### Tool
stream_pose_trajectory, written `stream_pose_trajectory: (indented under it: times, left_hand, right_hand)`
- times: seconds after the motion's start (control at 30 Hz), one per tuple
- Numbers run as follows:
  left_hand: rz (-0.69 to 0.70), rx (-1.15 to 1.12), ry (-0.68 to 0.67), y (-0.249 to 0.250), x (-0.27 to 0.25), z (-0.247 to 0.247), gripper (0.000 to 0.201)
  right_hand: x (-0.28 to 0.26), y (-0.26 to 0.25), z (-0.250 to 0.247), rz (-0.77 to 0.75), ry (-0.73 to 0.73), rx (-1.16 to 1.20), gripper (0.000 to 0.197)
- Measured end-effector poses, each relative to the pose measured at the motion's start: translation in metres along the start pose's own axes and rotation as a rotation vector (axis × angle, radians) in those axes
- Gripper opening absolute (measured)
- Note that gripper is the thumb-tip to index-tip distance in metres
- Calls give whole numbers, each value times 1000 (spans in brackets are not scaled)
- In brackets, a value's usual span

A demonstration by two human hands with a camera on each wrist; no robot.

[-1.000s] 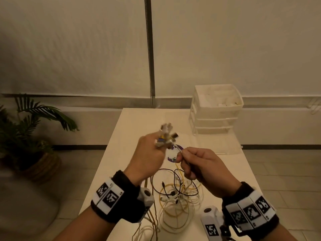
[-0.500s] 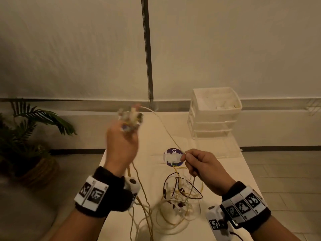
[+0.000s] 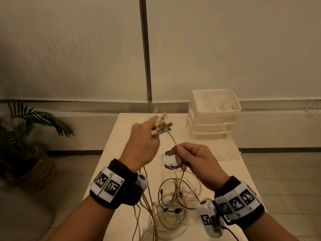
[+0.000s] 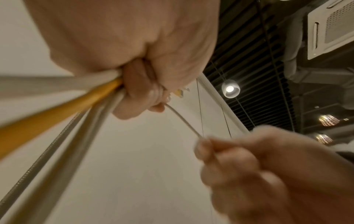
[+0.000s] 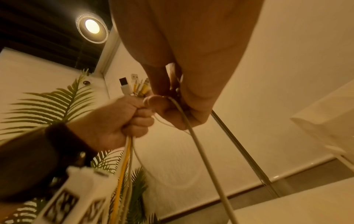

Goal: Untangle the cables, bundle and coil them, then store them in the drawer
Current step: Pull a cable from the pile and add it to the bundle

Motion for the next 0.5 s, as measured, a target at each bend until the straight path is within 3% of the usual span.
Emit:
stream_pose_trajectory:
  times: [0.13,0.27,0.33,0.4,0.5]
  left_hand:
    - [-134,-77,272,-11,25,-44,26]
    - [-332,-294,510,-59,43,-96,20]
    - [-320,-160,481,-56,39,-99,16]
    - [-222,15,397,-38,27,-82,36]
    - [-10,11,197,-5,-3,-37,67]
  right_hand:
    - [-5,26,-9,29,-27,-68,26]
    - [-20,53,-19,97,-31,-132,25]
    - [-23,56,-23,115,35,-98,26]
    - [-19,55,-24,144,110,6,27]
    - [-9,45,-17,188,123,103,29]
Point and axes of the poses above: each hand's wrist, its own x-axis towards the middle knuckle, its own z-axis out of the palm, y = z × x, the point moved 8 cm from there along x, towards the middle knuckle, and after that the axes turned 15 degrees about -z, right-handed, at the moved point
